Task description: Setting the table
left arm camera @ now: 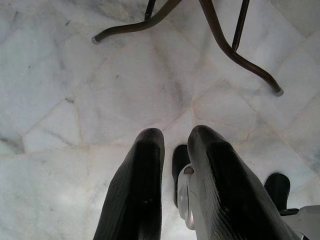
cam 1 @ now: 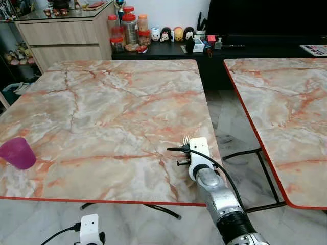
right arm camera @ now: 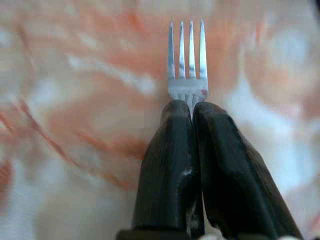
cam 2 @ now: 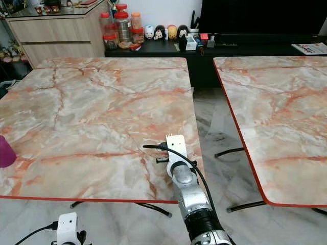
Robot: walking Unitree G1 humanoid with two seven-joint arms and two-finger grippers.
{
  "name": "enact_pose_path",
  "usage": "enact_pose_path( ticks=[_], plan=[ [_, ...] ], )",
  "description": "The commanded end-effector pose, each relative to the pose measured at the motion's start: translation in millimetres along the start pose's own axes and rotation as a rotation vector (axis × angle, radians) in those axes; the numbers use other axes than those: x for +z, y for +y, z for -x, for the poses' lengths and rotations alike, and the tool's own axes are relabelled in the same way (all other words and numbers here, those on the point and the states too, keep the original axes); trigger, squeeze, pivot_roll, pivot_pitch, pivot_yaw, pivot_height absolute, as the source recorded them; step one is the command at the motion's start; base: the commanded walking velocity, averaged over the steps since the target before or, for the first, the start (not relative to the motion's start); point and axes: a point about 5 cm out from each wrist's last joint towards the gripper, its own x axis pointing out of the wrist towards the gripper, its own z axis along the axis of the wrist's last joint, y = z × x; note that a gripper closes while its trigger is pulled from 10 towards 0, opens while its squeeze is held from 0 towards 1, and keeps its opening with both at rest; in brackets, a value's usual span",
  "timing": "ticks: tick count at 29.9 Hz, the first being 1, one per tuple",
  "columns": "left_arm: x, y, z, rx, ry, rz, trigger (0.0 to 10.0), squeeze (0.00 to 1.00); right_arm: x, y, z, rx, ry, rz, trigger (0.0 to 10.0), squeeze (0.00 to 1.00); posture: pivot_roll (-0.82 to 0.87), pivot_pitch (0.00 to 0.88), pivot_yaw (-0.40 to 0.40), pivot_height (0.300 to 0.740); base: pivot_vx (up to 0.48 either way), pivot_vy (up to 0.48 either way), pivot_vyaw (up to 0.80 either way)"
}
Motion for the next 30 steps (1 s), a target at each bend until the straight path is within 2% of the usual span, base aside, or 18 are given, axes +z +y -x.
enact_pose_path(
  ticks=[1,4,9,14,19,30],
  plan=[
    [0,2.1,-0.1,0.01,0.006,0.001,10.0,0.0,22,5.4,1.2,0.026,-0.138,0.021,10.0,0.0,-0.02,0.0,0.013,0.709,0.0,0.0,0.0],
    [-1,3.2,0.2,0.02,0.004,0.005,10.0,0.0,45,6.9,3.8,0.036,-0.276,0.046,10.0,0.0,-0.02,0.0,0.014,0.709,0.0,0.0,0.0],
    [-1,4.0,0.5,0.028,0.001,0.001,10.0,0.0,60,7.9,6.8,0.046,-0.381,0.073,10.0,0.0,-0.02,0.0,0.014,0.709,0.0,0.0,0.0],
    [-2,4.8,0.6,0.035,0.002,-0.024,10.0,0.0,63,7.7,6.9,0.051,-0.417,0.092,10.0,0.0,-0.02,0.0,0.014,0.709,0.0,0.0,0.0],
    [-2,4.7,0.8,0.044,-0.001,-0.018,10.0,0.0,73,-1.3,5.6,0.025,-0.47,0.073,10.0,0.0,-0.02,0.0,0.015,0.709,0.0,-0.48,0.0],
    [-1,5.1,0.7,0.05,-0.003,-0.025,10.0,0.0,72,-1.8,6.2,0.027,-0.486,0.081,10.0,0.0,-0.03,0.0,0.018,0.709,0.0,-0.477,0.0]
  ],
)
